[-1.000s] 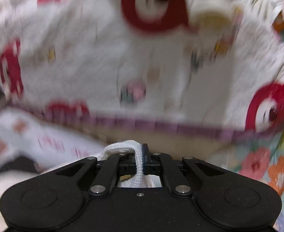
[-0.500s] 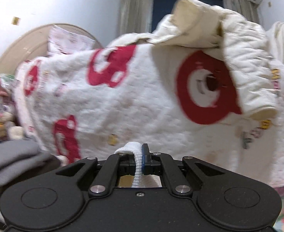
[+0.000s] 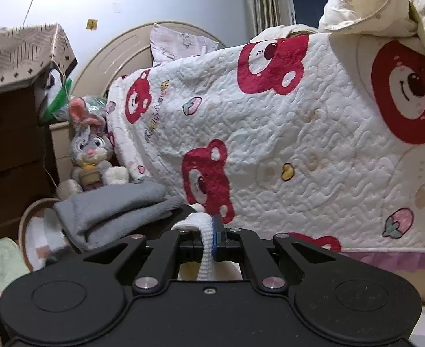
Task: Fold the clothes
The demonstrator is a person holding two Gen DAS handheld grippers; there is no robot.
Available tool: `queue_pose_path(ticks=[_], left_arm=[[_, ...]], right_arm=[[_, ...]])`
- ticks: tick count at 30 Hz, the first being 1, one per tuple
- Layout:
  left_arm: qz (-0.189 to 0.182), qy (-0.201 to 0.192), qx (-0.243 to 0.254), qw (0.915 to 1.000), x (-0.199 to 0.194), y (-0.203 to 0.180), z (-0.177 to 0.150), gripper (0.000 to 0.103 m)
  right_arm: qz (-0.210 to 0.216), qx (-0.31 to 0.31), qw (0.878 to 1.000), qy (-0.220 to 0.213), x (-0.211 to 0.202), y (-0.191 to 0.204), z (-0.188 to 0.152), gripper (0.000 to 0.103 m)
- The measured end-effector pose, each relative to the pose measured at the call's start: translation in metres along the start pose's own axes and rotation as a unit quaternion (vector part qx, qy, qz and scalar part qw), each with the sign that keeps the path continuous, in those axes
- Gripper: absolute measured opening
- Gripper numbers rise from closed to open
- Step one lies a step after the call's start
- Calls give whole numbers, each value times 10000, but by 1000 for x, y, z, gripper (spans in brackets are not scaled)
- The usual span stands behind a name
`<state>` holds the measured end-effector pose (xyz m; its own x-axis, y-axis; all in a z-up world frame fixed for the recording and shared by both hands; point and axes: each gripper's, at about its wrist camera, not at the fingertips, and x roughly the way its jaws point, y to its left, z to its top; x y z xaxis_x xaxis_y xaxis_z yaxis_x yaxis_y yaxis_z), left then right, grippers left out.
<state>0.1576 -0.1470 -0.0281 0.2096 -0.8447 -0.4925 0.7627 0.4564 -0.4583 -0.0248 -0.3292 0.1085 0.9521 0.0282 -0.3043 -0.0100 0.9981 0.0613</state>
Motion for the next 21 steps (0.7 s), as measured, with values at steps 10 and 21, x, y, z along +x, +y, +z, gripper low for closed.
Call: queue_pose_path(ticks=[10, 21], left_arm=[[1149, -817, 968, 9853, -37, 2, 87, 2], [2240, -499, 17, 9733, -63, 69, 64, 3]], right_arm=[[223, -207, 9994, 159, -22, -17, 9, 5], [1493, 429, 9617, 2256, 31, 7, -93, 23]])
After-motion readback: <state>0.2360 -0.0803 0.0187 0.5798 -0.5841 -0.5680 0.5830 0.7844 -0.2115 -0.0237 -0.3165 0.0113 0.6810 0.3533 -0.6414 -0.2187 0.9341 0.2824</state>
